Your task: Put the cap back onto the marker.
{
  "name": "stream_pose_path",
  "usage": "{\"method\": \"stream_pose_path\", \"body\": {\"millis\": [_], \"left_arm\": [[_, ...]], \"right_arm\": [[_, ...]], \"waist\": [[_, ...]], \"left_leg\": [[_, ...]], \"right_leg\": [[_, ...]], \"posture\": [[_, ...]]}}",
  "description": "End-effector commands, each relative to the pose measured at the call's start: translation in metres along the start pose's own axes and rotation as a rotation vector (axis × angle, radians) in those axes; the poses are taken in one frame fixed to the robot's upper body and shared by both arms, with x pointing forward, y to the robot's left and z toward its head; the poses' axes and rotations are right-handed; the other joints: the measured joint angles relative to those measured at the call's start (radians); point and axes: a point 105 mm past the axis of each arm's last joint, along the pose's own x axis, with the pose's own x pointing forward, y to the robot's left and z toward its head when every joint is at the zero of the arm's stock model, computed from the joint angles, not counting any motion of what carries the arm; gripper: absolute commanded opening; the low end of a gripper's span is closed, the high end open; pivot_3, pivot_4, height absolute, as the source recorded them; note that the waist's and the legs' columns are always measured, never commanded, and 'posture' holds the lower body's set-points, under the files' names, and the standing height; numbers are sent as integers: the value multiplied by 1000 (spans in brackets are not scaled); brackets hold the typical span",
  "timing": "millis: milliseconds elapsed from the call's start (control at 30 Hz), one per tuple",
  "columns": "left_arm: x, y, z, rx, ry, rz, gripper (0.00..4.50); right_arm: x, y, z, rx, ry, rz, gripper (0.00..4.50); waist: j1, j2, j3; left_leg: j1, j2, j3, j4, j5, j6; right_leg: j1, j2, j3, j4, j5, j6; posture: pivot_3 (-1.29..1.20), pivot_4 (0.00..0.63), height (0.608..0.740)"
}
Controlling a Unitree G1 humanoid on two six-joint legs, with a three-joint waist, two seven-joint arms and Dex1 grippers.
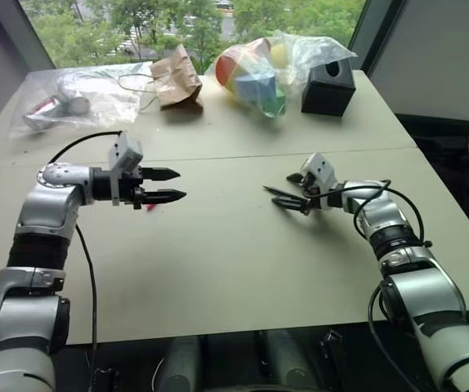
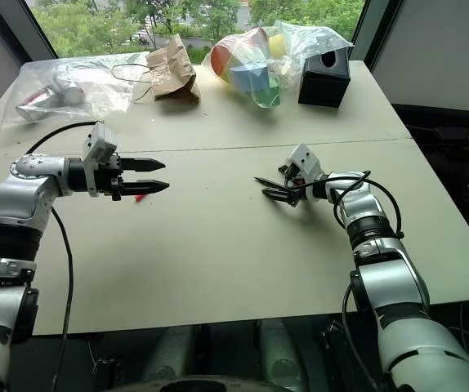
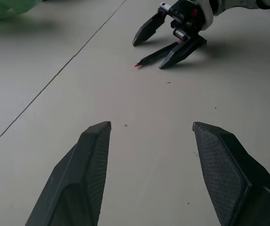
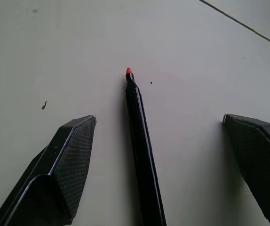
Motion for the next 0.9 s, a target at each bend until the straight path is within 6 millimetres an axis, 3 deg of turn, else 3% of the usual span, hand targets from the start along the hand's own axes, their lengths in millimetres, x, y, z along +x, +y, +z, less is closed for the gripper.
{"method": "stream_pose_path", "body": {"millis": [33,133,200,467,700,900], "left_arm": [[-10,2,15,42,-37,33,2886],[-9,0,12,38,-32,35,2886],[-10,-1,11,37,-29,35,2886],[-8,-2,7,27,-26,39,2886],[-15,2,0,14,-6,72,2886],[-55,25,-29,11,112,245,2886]], "right_arm": [[-1,3,1,-13,3,43,4470],[-1,6,0,-16,-2,65,4470],[-3,8,-1,-15,1,79,3951],[-4,10,-7,-6,9,85,65],[-3,8,-4,-15,4,72,65],[-6,12,45,-160,-50,115,65]], "waist": [[-1,0,0],[-1,0,0],[-1,0,0],[0,0,0],[-1,0,0],[-8,1,1]], "left_leg": [[0,0,0,0,0,0],[0,0,0,2,0,0],[0,0,0,2,0,0],[1,0,0,7,0,0],[2,0,0,8,0,0],[2,1,0,7,0,0]], "right_leg": [[0,0,0,0,0,0],[0,0,0,1,0,0],[0,0,0,2,0,0],[0,0,0,8,-1,-2],[1,0,0,9,-2,-3],[0,0,0,9,-2,-3]], "posture": [[0,150,740],[0,150,740],[0,150,740],[0,150,740],[0,150,740],[0,150,740]]}}
